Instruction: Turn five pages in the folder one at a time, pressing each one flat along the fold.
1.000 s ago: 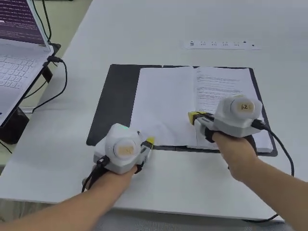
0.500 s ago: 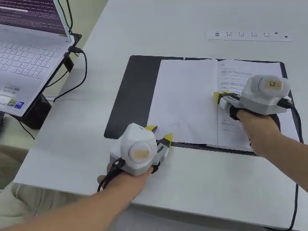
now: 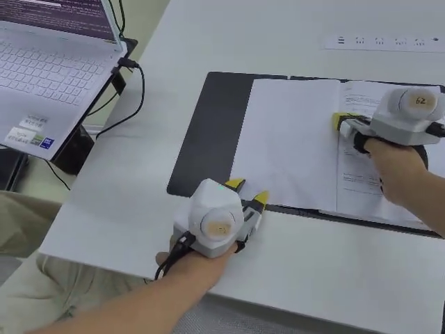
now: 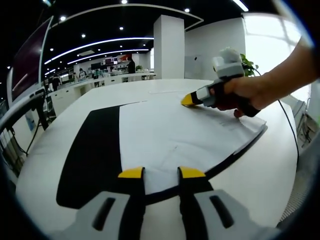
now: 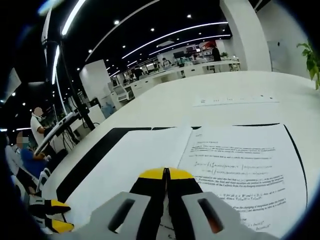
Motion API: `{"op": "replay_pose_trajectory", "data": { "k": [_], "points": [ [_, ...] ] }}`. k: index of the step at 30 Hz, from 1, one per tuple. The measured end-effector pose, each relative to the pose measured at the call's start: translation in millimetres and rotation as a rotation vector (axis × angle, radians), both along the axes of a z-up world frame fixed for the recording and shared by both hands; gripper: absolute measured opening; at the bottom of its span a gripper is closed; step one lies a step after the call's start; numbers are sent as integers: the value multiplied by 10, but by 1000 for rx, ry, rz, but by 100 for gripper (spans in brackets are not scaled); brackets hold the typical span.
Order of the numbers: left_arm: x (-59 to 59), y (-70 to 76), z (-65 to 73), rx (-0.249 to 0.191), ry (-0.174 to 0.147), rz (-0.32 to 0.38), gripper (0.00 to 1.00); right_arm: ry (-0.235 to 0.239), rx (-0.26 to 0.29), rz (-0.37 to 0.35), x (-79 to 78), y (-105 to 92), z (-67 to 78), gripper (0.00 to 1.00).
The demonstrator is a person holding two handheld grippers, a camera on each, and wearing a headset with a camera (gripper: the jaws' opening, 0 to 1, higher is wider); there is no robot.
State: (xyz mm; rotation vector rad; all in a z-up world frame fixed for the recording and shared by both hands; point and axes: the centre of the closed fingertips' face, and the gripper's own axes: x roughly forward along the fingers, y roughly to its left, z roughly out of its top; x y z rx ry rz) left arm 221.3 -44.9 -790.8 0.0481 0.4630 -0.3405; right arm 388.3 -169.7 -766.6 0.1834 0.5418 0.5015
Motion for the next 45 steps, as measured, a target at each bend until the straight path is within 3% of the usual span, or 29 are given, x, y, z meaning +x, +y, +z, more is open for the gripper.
{"op": "replay_pose_trajectory", "data": {
  "k": [9,16,23,27,30,39,45],
  "points": [
    [-7,-1,17,-6,-8,1,25,1,-12,-7,242,13,7,0],
    [-5,-3,19,-12,-15,1,25,-11,-28,-13,574,-38,-49,0],
    [-8,-6,21,-16,-21,-3,25,-63,-59,-30,887,-60,-129,0],
    [-5,-4,17,-19,-24,-1,25,-93,-90,-35,987,-55,-149,0],
    [-2,-3,13,-20,-25,-1,25,-112,-123,-14,972,-31,-147,0],
    [0,3,3,-24,-25,-4,25,-84,-98,-21,868,-15,-155,0],
    [-6,8,-4,-24,-26,-6,25,-76,-77,-9,678,10,-122,0]
  ]
}}
